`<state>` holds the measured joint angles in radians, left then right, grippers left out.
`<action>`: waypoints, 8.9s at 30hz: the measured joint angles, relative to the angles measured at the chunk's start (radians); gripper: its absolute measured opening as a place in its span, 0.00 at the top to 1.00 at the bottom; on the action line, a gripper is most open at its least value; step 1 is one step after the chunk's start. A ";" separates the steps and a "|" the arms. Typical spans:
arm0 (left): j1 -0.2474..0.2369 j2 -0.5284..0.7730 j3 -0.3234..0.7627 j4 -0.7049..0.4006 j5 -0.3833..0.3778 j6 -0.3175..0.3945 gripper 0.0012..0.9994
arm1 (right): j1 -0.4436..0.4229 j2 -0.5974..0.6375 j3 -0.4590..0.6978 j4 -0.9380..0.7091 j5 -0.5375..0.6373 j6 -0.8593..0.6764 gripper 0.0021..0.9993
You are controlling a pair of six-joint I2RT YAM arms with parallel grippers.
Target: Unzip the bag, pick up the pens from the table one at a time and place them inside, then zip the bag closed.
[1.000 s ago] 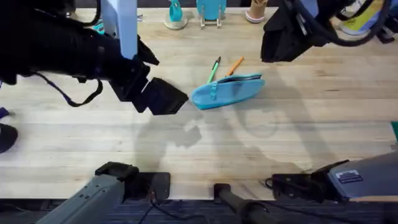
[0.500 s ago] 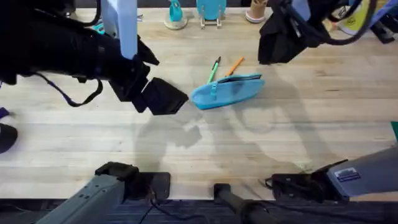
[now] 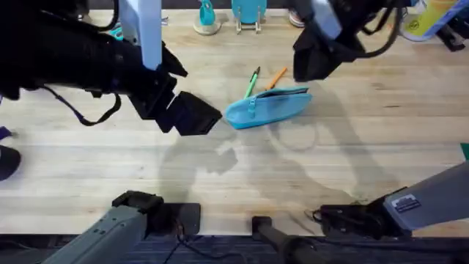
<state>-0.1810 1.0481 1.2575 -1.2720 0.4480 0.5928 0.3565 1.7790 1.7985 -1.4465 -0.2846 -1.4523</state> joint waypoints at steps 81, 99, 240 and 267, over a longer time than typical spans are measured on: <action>0.000 0.000 0.000 0.000 0.000 -0.003 0.00 | 0.018 0.096 -0.191 0.228 0.003 0.192 0.00; 0.000 0.000 0.000 0.000 0.000 -0.003 0.00 | -0.002 0.027 -0.011 0.258 -0.005 0.767 0.00; 0.000 0.000 0.000 0.000 0.000 -0.003 0.00 | -0.034 0.538 0.271 0.295 0.279 2.193 0.97; 0.000 0.000 0.000 0.000 0.000 -0.003 0.00 | -0.037 0.538 0.764 0.062 0.401 2.128 0.97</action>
<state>-0.1810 1.0481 1.2575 -1.2720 0.4480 0.5900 0.3195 2.3169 2.5628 -1.3844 0.1165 0.6759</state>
